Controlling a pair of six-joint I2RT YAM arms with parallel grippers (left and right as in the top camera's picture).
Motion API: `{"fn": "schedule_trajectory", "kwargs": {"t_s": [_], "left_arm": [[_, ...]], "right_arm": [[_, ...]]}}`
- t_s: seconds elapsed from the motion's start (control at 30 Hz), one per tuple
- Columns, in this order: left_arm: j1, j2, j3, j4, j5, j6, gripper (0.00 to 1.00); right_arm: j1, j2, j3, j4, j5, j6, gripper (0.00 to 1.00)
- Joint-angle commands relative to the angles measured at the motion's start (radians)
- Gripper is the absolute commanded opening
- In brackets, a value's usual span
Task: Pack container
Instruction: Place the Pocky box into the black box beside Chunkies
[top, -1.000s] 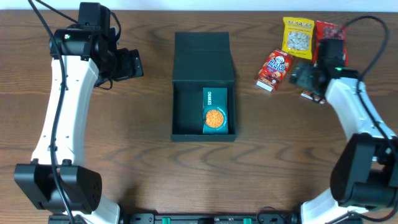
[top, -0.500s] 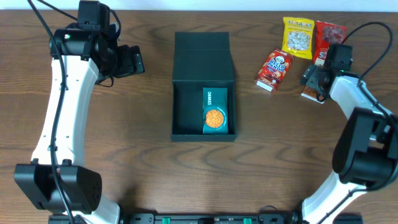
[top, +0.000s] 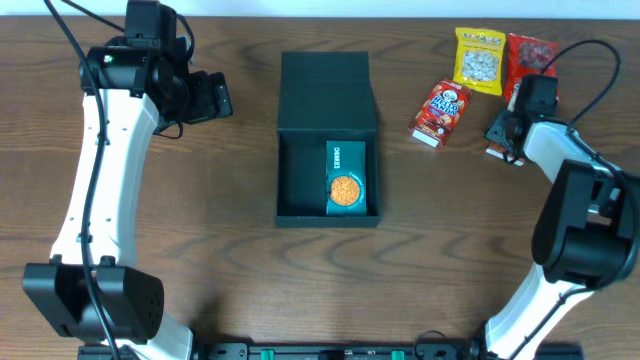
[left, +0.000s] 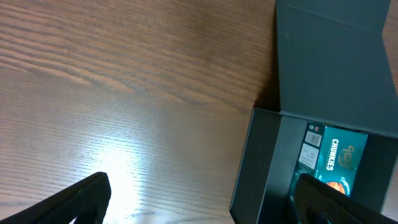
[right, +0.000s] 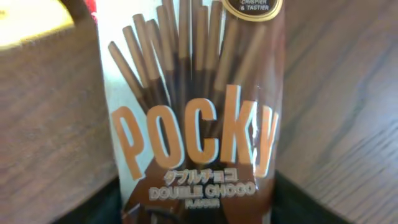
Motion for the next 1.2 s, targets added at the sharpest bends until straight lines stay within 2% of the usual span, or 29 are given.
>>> {"fn": "schedule_trajectory", "kwargs": {"t_s": [0.0, 0.13, 0.3, 0.5, 0.77, 0.97, 1.17], "left_arm": [[0.002, -0.002, 0.014, 0.0, 0.01, 0.0, 0.95], [0.002, -0.002, 0.014, -0.001, 0.006, 0.0, 0.95], [0.002, -0.002, 0.014, 0.0, -0.005, 0.0, 0.95], [0.003, -0.002, 0.014, 0.001, -0.058, 0.0, 0.95], [0.1, -0.002, 0.014, 0.002, -0.088, 0.0, 0.95], [0.251, -0.002, 0.014, -0.035, -0.079, 0.002, 0.95], [0.332, -0.002, 0.014, -0.093, -0.079, 0.021, 0.95]], "right_arm": [[0.0, 0.007, 0.007, -0.013, -0.039, 0.008, 0.54], [0.002, -0.005, 0.049, -0.08, -0.075, 0.007, 0.5], [0.024, -0.064, 0.19, -0.274, -0.126, 0.006, 0.45], [0.114, -0.16, 0.309, -0.451, -0.214, -0.002, 0.42], [0.359, -0.283, 0.333, -0.578, -0.292, -0.014, 0.45], [0.569, -0.278, 0.332, -0.697, -0.325, 0.065, 0.43], [0.764, -0.268, 0.33, -0.718, -0.309, 0.126, 0.47]]}}
